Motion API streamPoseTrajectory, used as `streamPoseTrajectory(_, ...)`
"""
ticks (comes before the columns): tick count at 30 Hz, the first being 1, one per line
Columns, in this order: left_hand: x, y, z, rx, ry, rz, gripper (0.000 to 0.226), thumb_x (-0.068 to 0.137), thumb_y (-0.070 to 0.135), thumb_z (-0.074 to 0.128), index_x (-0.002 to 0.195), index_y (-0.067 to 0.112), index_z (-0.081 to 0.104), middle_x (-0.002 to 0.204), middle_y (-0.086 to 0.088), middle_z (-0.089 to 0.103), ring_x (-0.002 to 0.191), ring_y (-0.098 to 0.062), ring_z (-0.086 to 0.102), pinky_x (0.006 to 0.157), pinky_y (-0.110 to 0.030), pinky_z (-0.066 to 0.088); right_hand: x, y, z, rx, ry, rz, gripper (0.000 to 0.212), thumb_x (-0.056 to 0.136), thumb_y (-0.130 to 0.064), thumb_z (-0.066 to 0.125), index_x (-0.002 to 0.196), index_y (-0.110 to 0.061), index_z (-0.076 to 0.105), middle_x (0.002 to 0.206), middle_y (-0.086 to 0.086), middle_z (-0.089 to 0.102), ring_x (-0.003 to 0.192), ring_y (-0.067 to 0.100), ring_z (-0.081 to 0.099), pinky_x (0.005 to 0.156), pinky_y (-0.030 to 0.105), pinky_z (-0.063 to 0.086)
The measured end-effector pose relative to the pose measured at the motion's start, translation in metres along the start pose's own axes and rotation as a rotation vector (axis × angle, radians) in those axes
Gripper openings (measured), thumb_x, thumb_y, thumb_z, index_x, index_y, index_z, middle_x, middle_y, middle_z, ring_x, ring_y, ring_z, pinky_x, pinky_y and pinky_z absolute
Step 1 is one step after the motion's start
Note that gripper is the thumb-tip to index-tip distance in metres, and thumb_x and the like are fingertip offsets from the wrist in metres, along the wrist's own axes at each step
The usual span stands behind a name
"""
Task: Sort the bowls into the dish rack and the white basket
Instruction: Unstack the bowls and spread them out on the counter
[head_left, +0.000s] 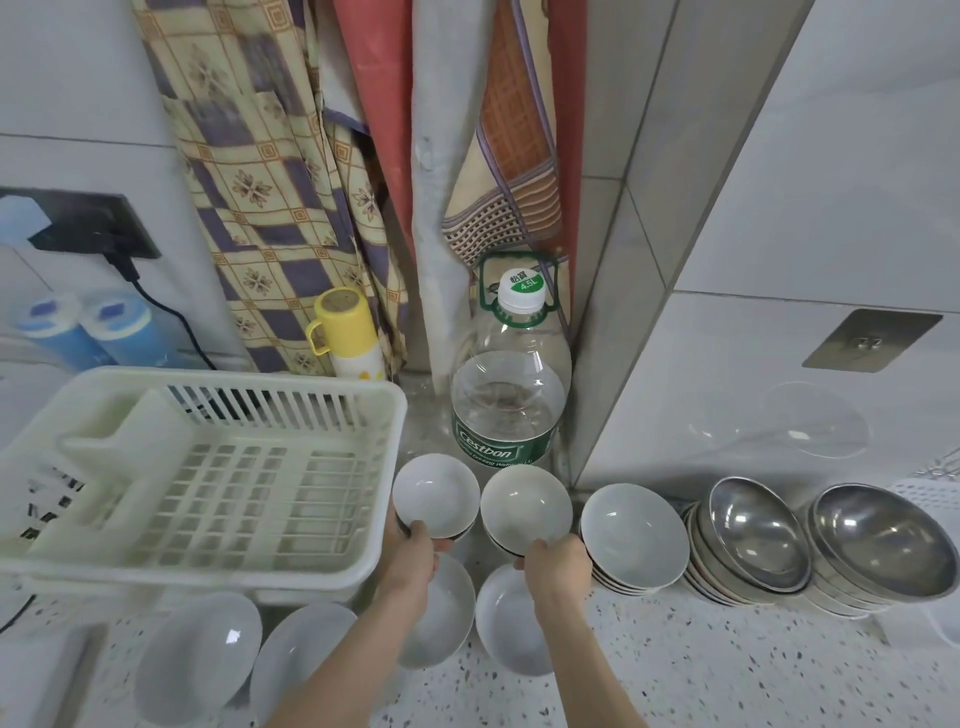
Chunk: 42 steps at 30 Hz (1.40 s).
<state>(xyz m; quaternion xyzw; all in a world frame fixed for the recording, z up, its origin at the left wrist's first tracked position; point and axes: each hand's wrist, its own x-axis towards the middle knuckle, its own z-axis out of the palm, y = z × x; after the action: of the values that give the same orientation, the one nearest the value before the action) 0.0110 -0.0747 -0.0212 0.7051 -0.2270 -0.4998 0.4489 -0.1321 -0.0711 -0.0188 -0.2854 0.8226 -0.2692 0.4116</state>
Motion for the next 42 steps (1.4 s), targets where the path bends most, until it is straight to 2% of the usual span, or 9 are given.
streamPoseTrajectory(4, -0.004, -0.001, 0.003, -0.087, 0.047, -0.016, 0.053, 0.099, -0.003, 0.033, 0.144, 0.023, 0.038, 0.126, -0.017, 0.059, 0.057, -0.017, 0.065, 0.031, -0.011, 0.029, -0.006, 0.000, 0.005, 0.077, 0.049, -0.007, 0.010, 0.087, -0.002, 0.047, 0.094, -0.004, 0.054, 0.082, 0.015, 0.075, 0.067, 0.018, 0.057, 0.072, 0.029, 0.044)
streamPoseTrajectory(8, -0.007, -0.005, 0.001, -0.182, 0.065, -0.057, 0.044, 0.100, 0.002, 0.037, 0.138, 0.023, 0.042, 0.100, -0.009, 0.065, 0.060, -0.015, 0.066, 0.033, -0.010, 0.031, -0.014, 0.002, 0.010, 0.158, 0.069, -0.034, 0.021, 0.091, -0.004, 0.042, 0.109, 0.004, 0.050, 0.100, 0.024, 0.069, 0.096, 0.038, 0.062, 0.077, 0.034, 0.045)
streamPoseTrajectory(13, -0.007, -0.007, -0.001, -0.273, 0.049, -0.110, 0.022, 0.102, 0.008, 0.041, 0.115, 0.025, 0.046, 0.052, 0.001, 0.068, 0.061, -0.015, 0.060, 0.041, -0.015, 0.032, -0.024, 0.000, 0.008, 0.144, 0.076, -0.138, 0.031, 0.094, -0.004, 0.036, 0.123, 0.002, 0.043, 0.114, 0.026, 0.063, 0.098, 0.044, 0.064, 0.086, 0.048, 0.052)
streamPoseTrajectory(17, -0.006, -0.007, -0.004, -0.264, 0.028, -0.148, 0.017, 0.102, 0.013, 0.043, 0.092, 0.024, 0.049, 0.064, -0.012, 0.068, 0.049, -0.013, 0.037, 0.046, -0.021, 0.027, -0.032, 0.002, 0.000, 0.111, 0.123, -0.253, 0.046, 0.095, -0.005, 0.035, 0.140, -0.008, 0.037, 0.115, 0.022, 0.065, 0.098, 0.041, 0.065, 0.086, 0.048, 0.052)
streamPoseTrajectory(22, -0.017, -0.007, -0.008, -0.277, -0.004, -0.111, 0.019, 0.101, 0.011, 0.044, 0.098, 0.029, 0.050, 0.064, -0.010, 0.070, 0.040, -0.005, 0.047, 0.037, -0.014, 0.028, -0.047, 0.010, -0.018, 0.171, 0.142, -0.330, 0.047, 0.095, -0.007, 0.034, 0.141, -0.018, 0.038, 0.097, 0.016, 0.069, 0.088, 0.033, 0.064, 0.070, 0.036, 0.048)
streamPoseTrajectory(27, -0.041, -0.005, -0.011, -0.237, -0.063, -0.005, 0.051, 0.099, 0.004, 0.043, 0.134, 0.041, 0.041, 0.104, -0.022, 0.069, 0.050, -0.009, 0.065, 0.037, -0.017, 0.030, -0.064, 0.022, -0.037, 0.248, 0.119, -0.368, 0.045, 0.094, -0.007, 0.035, 0.134, -0.026, 0.044, 0.065, 0.005, 0.066, 0.068, 0.013, 0.063, 0.058, 0.025, 0.041)
streamPoseTrajectory(31, -0.061, -0.007, -0.020, -0.180, -0.092, 0.079, 0.058, 0.095, 0.001, 0.043, 0.135, 0.043, 0.044, 0.110, -0.027, 0.067, 0.046, -0.009, 0.062, 0.035, -0.018, 0.033, -0.076, 0.032, -0.051, 0.309, 0.090, -0.409, 0.044, 0.092, -0.005, 0.037, 0.128, -0.025, 0.051, 0.060, 0.001, 0.064, 0.058, 0.008, 0.062, 0.056, 0.025, 0.042)
streamPoseTrajectory(35, -0.087, -0.019, -0.036, -0.161, -0.110, 0.125, 0.056, 0.095, 0.002, 0.047, 0.134, 0.043, 0.046, 0.120, -0.014, 0.065, 0.081, -0.027, 0.071, 0.040, -0.017, 0.043, -0.092, 0.054, -0.063, 0.351, 0.048, -0.416, 0.045, 0.091, -0.005, 0.039, 0.127, -0.029, 0.053, 0.053, -0.004, 0.061, 0.053, 0.003, 0.059, 0.055, 0.027, 0.046)
streamPoseTrajectory(42, -0.134, -0.062, -0.073, -0.071, -0.116, 0.121, 0.056, 0.098, 0.001, 0.043, 0.135, 0.044, 0.045, 0.093, -0.011, 0.071, 0.055, -0.017, 0.066, 0.036, -0.021, 0.031, -0.125, 0.112, -0.083, 0.292, -0.040, -0.379, 0.046, 0.094, -0.005, 0.041, 0.132, -0.028, 0.053, 0.053, -0.003, 0.056, 0.049, 0.002, 0.051, 0.049, 0.023, 0.042)
